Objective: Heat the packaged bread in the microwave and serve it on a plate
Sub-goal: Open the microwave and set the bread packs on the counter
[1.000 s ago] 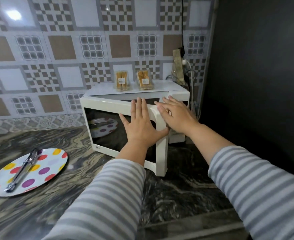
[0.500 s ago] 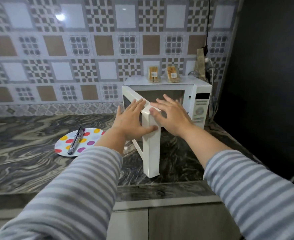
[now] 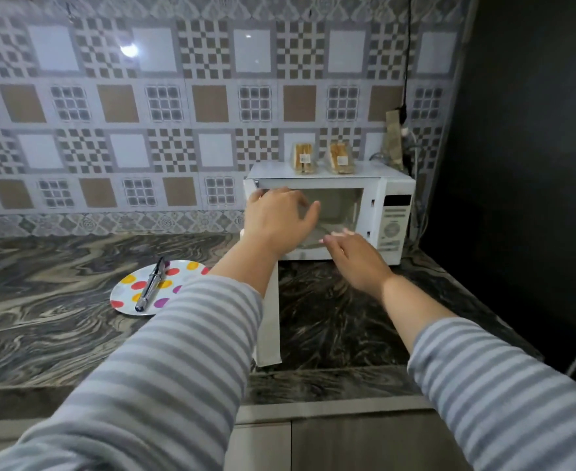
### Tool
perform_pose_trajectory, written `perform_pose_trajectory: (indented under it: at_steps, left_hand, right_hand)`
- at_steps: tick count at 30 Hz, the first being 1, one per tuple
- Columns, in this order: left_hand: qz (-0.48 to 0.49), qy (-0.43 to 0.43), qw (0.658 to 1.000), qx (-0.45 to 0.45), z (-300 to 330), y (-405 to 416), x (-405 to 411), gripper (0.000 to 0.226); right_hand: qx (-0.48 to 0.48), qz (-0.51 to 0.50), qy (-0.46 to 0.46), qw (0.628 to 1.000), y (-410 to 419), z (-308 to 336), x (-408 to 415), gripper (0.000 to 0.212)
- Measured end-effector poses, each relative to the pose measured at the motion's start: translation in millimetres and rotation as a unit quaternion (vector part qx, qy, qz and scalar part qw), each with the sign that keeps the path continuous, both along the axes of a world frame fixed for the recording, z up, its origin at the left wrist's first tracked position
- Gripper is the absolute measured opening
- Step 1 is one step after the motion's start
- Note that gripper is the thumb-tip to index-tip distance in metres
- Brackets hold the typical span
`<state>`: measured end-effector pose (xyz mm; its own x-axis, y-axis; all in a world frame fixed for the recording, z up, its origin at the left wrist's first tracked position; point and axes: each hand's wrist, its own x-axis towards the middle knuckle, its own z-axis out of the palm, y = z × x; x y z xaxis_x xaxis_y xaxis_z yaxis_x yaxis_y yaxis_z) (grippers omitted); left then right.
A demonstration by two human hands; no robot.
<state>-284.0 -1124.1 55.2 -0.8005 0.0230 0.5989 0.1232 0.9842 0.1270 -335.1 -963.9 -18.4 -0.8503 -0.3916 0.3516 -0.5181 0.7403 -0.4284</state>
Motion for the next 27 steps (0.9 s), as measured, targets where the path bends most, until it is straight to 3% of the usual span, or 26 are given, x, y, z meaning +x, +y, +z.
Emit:
perform_pose_trajectory:
  at_steps: [5, 15, 22, 27]
  left_hand:
    - [0.010, -0.045, 0.999, 0.018, 3.4, 45.2, -47.0, 0.034]
    - [0.078, -0.072, 0.985, 0.137, 8.9, 66.5, -202.4, 0.042]
    - [0.131, -0.018, 0.980, 0.146, 26.0, 42.3, -309.4, 0.047]
    - [0.170, 0.006, 0.970, 0.173, 30.7, 22.8, -360.4, 0.052]
  right_hand:
    - [-0.008, -0.043, 0.009, 0.999, 27.4, 2.4, -43.8, 0.039]
    - [0.011, -0.029, 0.097, 0.995, 53.6, 50.7, -209.1, 0.034]
    - [0.009, -0.023, 0.111, 0.994, 42.3, 93.9, -314.2, 0.047]
    - [-0.053, -0.038, 0.037, 0.997, 14.8, 109.8, -360.9, 0.065]
